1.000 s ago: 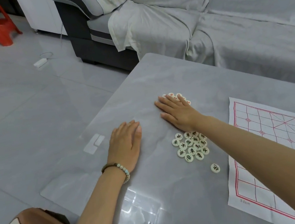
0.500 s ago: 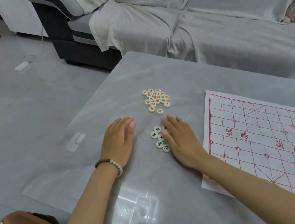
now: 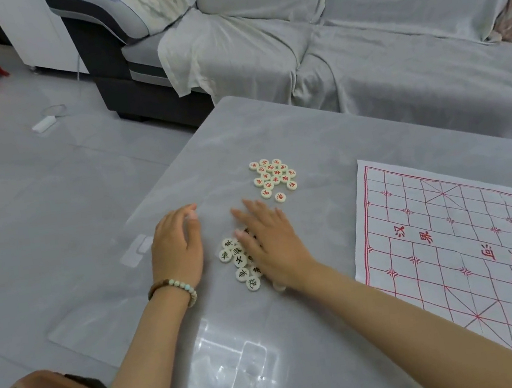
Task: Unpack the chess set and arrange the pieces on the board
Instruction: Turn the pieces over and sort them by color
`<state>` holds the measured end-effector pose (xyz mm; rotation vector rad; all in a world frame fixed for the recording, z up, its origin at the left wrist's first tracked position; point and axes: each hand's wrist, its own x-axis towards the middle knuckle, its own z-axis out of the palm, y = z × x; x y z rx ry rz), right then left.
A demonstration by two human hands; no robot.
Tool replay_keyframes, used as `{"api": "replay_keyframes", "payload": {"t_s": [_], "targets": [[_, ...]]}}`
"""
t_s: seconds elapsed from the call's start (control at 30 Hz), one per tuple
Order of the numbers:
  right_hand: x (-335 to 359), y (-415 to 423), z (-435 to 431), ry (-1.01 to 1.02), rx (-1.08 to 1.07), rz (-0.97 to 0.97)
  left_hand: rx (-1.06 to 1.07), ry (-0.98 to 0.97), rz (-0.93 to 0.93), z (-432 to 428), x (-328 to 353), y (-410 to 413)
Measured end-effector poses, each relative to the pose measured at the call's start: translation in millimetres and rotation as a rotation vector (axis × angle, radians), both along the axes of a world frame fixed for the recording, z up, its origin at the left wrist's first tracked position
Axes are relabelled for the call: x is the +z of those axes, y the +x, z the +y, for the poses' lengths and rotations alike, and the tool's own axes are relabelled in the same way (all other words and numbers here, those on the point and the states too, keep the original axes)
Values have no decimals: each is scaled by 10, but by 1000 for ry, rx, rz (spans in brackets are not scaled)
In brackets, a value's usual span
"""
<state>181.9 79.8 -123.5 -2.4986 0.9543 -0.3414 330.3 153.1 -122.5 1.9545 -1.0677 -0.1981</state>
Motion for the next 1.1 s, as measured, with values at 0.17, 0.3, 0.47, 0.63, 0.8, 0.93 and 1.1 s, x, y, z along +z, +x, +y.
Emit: {"api": "replay_keyframes", "payload": {"t_s": [0.17,0.3,0.47,0.63,0.8,0.93,1.1], "targets": [[-30,-205,-493,-88,-102,104,-235,293,-200,-79,-111,-4],[-106,-227,-671,-134,-76,258,-338,505,-322,-75,-89,-6],[-63,-132,-864,-113,-120,295,-342,541,-389,-81,-116,5],[77,89,-1155,-125,-193,158,-288,413,-250,-117,-98,1],[57,407,-1340,-43,-172,315,-259,367,-249,-150,-122,2],[-65,402,-1306,-99,-168,322,-268,356,-244,-160,-130,19],[-59,175,-1346,-97,-207,298,-308,327,-193,-122,-98,-9]]}}
